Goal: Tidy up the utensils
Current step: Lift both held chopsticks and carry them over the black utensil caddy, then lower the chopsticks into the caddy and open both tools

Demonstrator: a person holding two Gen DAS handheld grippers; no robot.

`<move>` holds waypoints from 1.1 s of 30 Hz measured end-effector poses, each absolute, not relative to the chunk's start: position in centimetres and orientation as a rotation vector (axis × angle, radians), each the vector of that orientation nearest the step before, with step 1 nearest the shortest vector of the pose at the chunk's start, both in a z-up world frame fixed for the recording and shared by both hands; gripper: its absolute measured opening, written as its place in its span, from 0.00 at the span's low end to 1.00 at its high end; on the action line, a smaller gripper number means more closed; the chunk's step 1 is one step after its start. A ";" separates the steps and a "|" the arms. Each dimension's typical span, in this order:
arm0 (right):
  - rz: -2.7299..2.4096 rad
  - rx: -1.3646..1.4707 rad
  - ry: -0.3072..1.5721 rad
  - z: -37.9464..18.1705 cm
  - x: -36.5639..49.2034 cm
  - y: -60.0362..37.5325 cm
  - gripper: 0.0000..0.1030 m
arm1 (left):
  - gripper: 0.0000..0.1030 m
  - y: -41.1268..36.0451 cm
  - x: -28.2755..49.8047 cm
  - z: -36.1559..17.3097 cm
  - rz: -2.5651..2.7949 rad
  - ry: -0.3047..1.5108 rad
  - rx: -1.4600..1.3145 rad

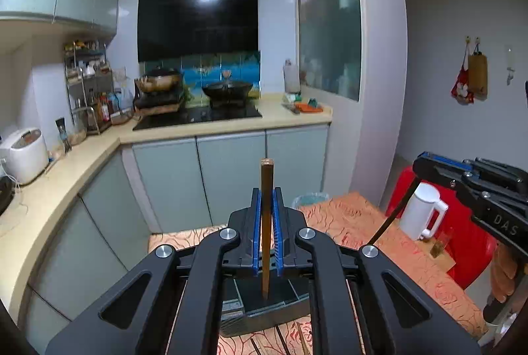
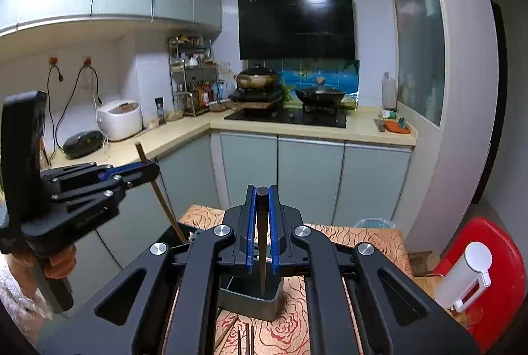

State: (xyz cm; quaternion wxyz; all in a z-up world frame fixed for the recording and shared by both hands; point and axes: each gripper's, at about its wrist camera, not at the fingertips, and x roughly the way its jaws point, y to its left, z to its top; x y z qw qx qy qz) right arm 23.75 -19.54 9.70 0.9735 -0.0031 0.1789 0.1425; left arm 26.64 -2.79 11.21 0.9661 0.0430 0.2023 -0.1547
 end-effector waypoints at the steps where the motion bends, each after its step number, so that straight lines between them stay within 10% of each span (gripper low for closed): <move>1: 0.288 -0.007 0.369 9.4 24.0 -19.3 0.08 | 0.06 -2.8 26.9 10.7 -0.311 0.416 0.090; 12: 0.280 -0.032 0.439 5.6 26.2 -18.1 0.08 | 0.07 -2.0 28.5 7.3 -0.261 0.473 0.095; 15: 0.274 -0.021 0.441 5.3 26.4 -18.1 0.12 | 0.28 -1.9 28.5 7.2 -0.255 0.471 0.093; 19: 0.254 0.002 0.416 5.7 26.2 -18.3 0.61 | 0.63 -1.2 28.0 7.7 -0.225 0.439 0.086; 33: 0.231 -0.003 0.339 7.5 23.6 -19.3 0.64 | 0.80 1.1 25.5 8.2 -0.210 0.406 0.022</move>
